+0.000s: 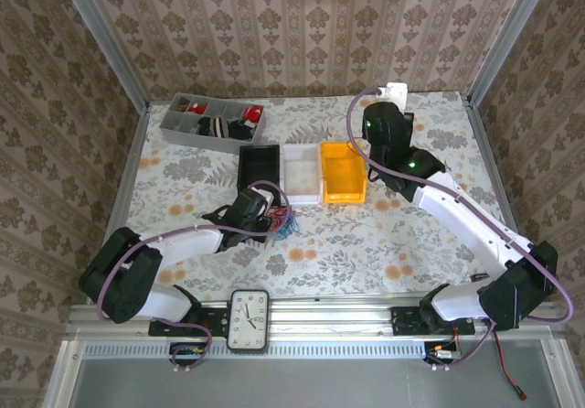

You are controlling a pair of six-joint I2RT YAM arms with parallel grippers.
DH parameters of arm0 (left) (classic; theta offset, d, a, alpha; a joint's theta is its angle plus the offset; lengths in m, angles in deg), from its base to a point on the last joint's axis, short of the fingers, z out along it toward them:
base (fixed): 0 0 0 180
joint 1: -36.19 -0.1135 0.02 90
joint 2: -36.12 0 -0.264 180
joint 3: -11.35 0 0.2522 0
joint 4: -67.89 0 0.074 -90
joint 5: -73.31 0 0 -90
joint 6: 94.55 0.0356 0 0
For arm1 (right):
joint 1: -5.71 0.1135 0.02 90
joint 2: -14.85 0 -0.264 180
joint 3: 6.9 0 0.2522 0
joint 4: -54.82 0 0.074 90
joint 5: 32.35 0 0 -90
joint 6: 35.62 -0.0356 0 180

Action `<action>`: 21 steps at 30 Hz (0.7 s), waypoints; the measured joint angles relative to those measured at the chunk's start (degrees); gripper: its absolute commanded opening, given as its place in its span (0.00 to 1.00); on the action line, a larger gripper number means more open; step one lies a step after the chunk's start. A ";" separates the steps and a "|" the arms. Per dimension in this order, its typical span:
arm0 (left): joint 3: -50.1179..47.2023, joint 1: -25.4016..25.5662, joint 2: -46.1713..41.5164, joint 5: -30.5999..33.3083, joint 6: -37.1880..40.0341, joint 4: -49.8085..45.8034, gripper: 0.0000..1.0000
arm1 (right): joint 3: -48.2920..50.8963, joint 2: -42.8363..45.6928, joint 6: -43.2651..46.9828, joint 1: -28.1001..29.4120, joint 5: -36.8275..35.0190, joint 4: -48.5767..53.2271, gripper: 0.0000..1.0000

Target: Untangle the cables

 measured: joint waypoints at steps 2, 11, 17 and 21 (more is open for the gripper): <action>0.11 0.00 0.17 0.00 0.17 -0.02 0.00 | -0.02 -0.79 -0.17 -0.09 1.79 0.44 0.00; 0.44 0.00 0.57 0.02 0.26 -0.02 0.00 | 2.97 -3.39 -4.17 -1.62 9.42 2.40 0.00; 0.74 0.00 1.09 0.02 0.37 0.07 0.00 | 3.13 -3.76 -6.08 -1.66 13.25 2.78 0.00; 0.85 0.02 1.22 0.07 0.37 0.11 0.00 | 3.50 -5.70 -7.63 -1.66 13.46 3.43 0.00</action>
